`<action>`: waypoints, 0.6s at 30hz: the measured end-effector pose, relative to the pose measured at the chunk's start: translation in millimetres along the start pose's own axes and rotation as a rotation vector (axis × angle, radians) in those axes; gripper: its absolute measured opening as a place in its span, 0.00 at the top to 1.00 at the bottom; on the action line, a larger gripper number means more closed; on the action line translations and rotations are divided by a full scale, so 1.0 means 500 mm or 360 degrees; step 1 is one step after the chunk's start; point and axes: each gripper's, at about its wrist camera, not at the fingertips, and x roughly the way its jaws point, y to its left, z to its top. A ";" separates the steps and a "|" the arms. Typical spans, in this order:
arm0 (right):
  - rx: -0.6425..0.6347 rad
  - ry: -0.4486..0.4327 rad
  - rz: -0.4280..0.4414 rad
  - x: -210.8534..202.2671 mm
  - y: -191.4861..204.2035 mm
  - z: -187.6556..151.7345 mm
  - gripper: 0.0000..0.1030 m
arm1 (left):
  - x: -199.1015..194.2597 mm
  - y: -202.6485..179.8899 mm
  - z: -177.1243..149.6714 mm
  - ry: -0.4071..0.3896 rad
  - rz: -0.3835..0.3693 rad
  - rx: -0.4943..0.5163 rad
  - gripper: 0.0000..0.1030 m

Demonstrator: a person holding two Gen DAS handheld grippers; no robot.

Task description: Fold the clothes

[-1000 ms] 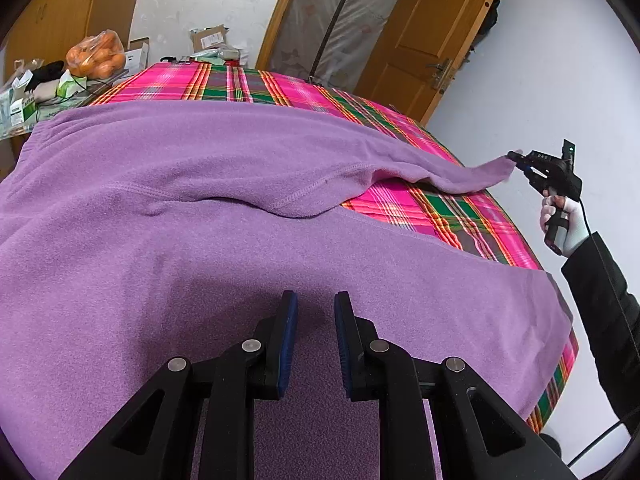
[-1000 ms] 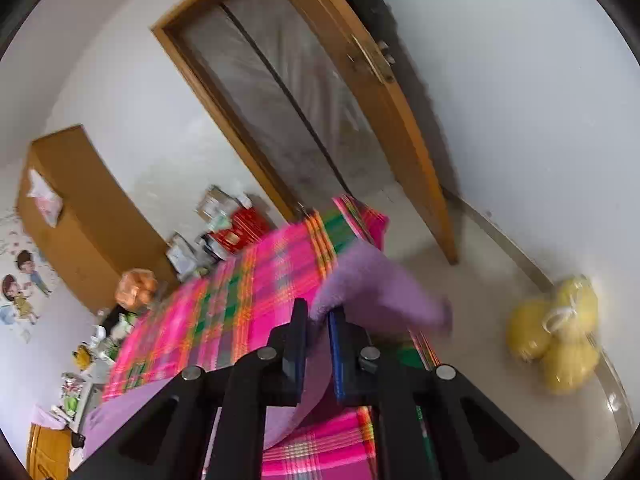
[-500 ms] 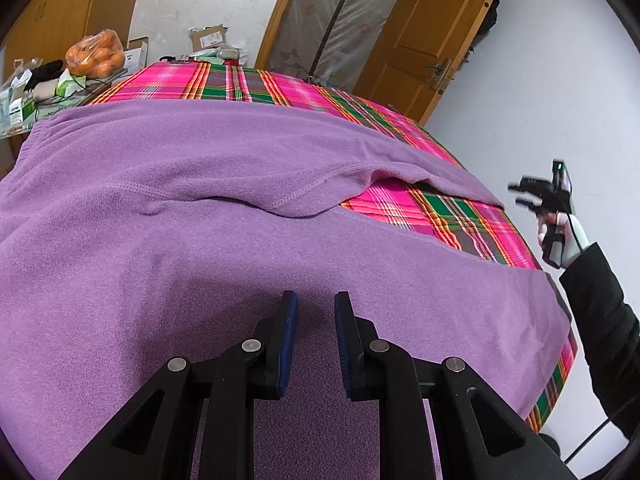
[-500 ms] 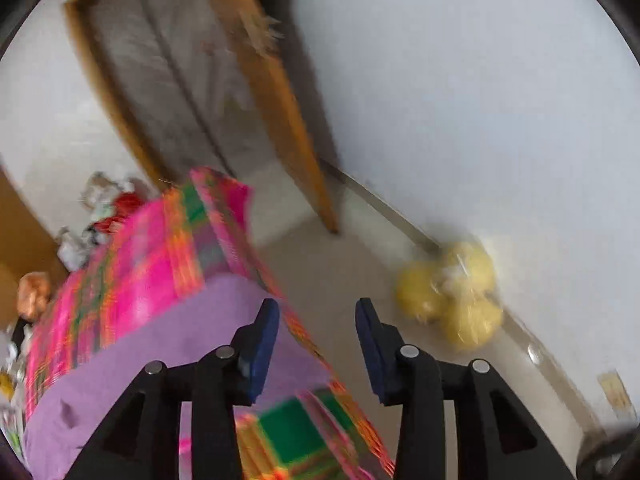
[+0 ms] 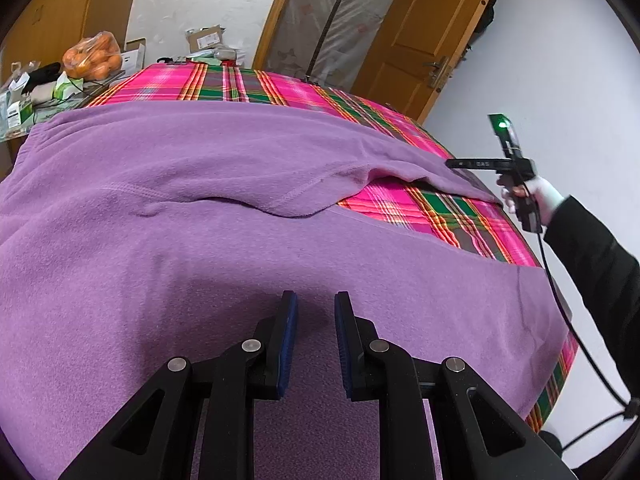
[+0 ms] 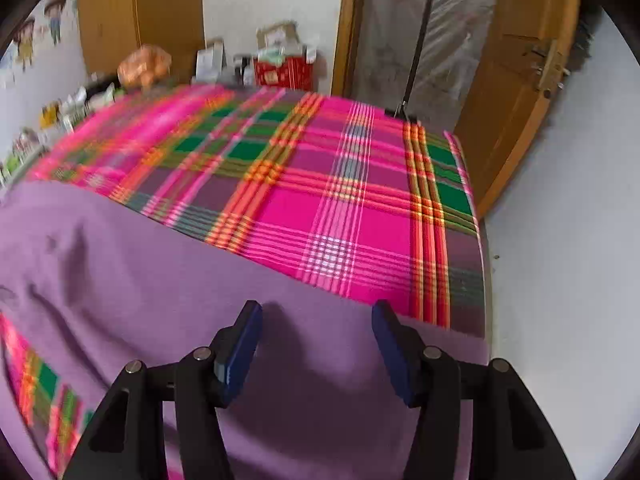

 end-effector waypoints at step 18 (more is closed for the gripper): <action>0.0003 -0.0063 -0.0027 0.026 -0.015 0.034 0.97 | 0.001 -0.004 0.000 0.0009 -0.0019 0.0012 0.81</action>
